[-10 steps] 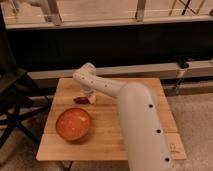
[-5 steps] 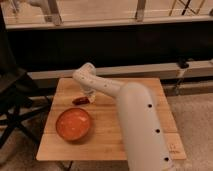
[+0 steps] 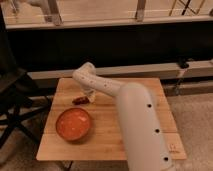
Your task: Drag the pepper across the table
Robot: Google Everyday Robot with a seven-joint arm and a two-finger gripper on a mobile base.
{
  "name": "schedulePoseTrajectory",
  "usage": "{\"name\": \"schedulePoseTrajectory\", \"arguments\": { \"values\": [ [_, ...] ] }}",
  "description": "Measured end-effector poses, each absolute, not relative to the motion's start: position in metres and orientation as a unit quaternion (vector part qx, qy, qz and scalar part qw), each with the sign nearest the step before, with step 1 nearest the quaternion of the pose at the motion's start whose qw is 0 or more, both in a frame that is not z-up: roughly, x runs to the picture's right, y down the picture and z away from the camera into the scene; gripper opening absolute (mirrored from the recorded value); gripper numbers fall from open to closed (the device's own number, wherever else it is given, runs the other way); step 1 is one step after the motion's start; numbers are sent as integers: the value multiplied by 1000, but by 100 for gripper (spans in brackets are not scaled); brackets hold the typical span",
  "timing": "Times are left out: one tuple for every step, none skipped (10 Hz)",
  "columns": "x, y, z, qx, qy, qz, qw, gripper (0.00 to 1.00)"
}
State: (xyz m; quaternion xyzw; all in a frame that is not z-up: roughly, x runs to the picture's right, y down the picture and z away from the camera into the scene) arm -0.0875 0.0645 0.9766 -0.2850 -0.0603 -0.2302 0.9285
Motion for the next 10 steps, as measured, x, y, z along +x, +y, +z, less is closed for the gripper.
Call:
{"name": "schedulePoseTrajectory", "arguments": {
  "values": [
    [-88, 65, 977, -285, -60, -231, 928, 0],
    [-88, 65, 977, -285, -60, -232, 928, 0],
    [-88, 65, 977, -285, -59, -233, 928, 0],
    [-88, 65, 977, -285, -59, -233, 928, 0],
    [-88, 65, 977, -284, -58, -234, 928, 0],
    [-88, 64, 977, -284, -57, -234, 928, 0],
    [-87, 64, 977, -284, -57, -234, 928, 0],
    [-86, 63, 978, -284, -56, -234, 928, 0],
    [-85, 63, 978, -284, -55, -234, 928, 0],
    [-84, 63, 979, -284, -54, -234, 928, 0]
  ]
}}
